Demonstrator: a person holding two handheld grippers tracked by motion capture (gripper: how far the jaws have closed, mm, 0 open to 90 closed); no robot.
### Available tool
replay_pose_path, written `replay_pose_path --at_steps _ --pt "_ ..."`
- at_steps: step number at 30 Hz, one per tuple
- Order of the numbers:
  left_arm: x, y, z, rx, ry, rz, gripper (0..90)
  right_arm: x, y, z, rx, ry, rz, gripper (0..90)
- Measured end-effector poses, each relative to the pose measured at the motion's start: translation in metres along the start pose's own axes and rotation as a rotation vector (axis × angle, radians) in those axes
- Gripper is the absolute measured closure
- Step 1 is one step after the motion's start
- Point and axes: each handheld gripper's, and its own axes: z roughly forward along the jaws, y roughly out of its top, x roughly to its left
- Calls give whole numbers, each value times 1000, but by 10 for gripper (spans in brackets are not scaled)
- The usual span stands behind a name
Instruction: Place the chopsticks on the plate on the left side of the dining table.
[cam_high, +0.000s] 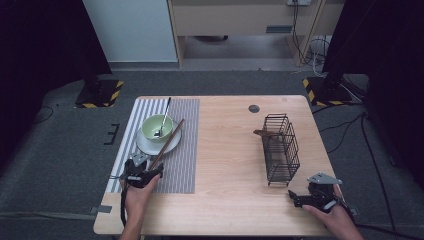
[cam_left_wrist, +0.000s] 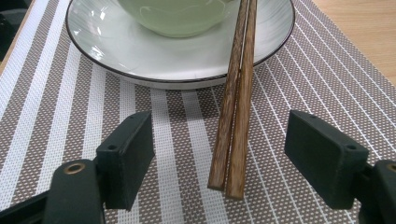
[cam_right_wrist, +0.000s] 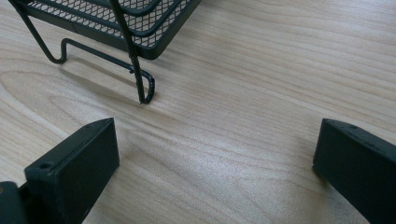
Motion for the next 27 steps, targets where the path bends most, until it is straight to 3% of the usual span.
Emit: replay_pose_path --at_steps 27 --pt "15 4 3 22 50 -24 241 0 0 0 0 0 0 3"
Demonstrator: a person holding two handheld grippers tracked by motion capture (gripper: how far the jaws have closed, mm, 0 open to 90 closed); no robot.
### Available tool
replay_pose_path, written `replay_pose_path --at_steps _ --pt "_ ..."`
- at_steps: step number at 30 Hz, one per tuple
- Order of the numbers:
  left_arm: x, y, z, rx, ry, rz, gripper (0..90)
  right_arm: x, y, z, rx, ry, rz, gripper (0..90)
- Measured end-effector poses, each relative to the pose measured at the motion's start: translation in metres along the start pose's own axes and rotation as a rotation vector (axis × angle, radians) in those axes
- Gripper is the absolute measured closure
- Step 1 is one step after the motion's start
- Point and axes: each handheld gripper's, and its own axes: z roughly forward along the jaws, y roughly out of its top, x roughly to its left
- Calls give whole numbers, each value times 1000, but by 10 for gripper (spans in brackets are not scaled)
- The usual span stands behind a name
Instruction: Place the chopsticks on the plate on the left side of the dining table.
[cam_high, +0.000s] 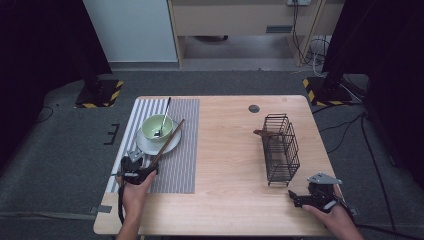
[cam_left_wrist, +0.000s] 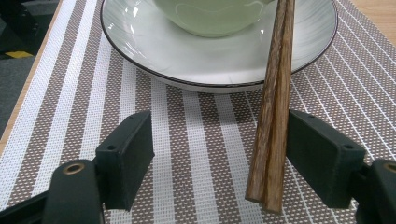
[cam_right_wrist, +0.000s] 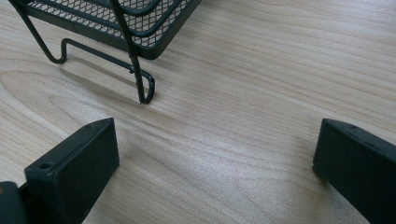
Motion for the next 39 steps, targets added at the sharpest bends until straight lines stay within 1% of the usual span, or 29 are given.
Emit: replay_pose_path --at_steps 5,13,18,21,24,26,39 --pt "2 1 0 2 9 3 241 0 0 0 0 0 0 3" --pt "11 1 0 2 10 -29 240 0 0 0 0 0 0 3" --pt "17 2 -1 5 23 -35 240 0 0 0 0 0 0 3" --pt "21 1 0 -3 12 -45 236 0 0 0 0 0 0 4" --pt "24 1 0 -14 11 -50 234 0 0 0 0 0 -1 4" --pt "26 1 0 -18 10 -57 234 0 0 0 0 0 0 3" --pt "29 0 0 -21 7 -57 236 0 0 0 0 0 0 3"
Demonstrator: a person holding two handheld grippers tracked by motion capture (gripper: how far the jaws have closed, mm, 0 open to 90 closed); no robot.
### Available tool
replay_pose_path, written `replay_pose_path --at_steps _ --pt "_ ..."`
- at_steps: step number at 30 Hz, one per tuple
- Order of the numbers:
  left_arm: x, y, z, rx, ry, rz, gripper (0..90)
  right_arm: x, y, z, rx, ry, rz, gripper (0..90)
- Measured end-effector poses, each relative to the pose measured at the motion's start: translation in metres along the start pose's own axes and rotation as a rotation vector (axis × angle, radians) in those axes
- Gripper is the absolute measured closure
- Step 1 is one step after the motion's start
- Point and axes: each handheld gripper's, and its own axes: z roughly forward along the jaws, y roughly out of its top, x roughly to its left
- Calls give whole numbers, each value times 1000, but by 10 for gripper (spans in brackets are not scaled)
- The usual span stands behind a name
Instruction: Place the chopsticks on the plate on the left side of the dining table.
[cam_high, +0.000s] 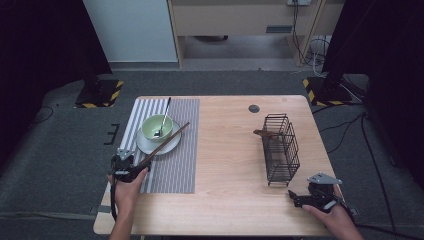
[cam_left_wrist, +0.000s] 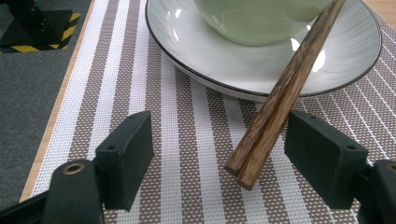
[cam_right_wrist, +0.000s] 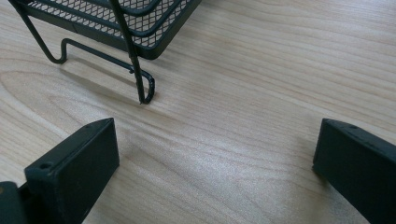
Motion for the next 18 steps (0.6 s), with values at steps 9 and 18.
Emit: replay_pose_path --at_steps 9,18 --pt "2 2 0 -2 0 -5 237 0 0 0 0 0 -1 4" --pt "6 3 3 -1 8 -2 236 0 0 0 0 -1 1 3"
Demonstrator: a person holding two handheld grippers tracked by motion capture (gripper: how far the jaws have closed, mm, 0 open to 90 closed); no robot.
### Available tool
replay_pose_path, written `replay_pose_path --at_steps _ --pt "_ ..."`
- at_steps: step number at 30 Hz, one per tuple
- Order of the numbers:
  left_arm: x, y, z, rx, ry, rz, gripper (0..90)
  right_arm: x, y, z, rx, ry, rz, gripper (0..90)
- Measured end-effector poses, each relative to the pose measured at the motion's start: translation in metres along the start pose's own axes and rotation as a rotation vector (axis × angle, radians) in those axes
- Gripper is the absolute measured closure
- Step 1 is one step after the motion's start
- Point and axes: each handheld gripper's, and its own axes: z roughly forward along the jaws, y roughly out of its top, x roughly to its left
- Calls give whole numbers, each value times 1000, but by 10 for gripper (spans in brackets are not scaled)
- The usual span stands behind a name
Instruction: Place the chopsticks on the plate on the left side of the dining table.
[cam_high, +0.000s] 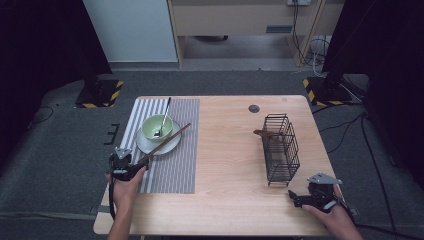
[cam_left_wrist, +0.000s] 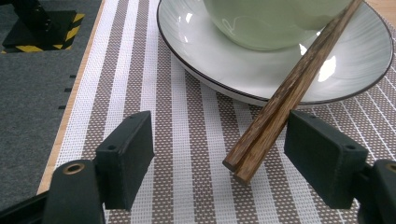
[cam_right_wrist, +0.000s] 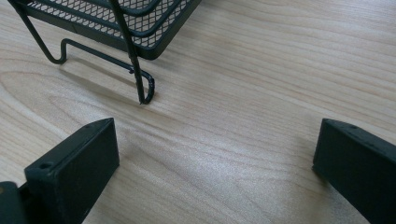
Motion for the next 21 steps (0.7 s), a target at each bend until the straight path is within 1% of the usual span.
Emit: replay_pose_path --at_steps 1,3,6,8,13,21 --pt "1 1 1 7 3 6 234 0 0 0 0 0 0 3" --pt "2 2 1 4 6 5 233 0 0 0 0 0 0 3" --pt "3 4 0 -6 9 -2 233 0 0 0 0 0 0 4" --pt "5 4 1 -4 14 -4 233 0 0 0 0 0 1 3" --pt "10 3 3 -3 25 -24 233 0 0 0 -1 -1 1 3" --pt "15 4 7 -9 37 -35 238 0 0 0 0 -1 1 4"
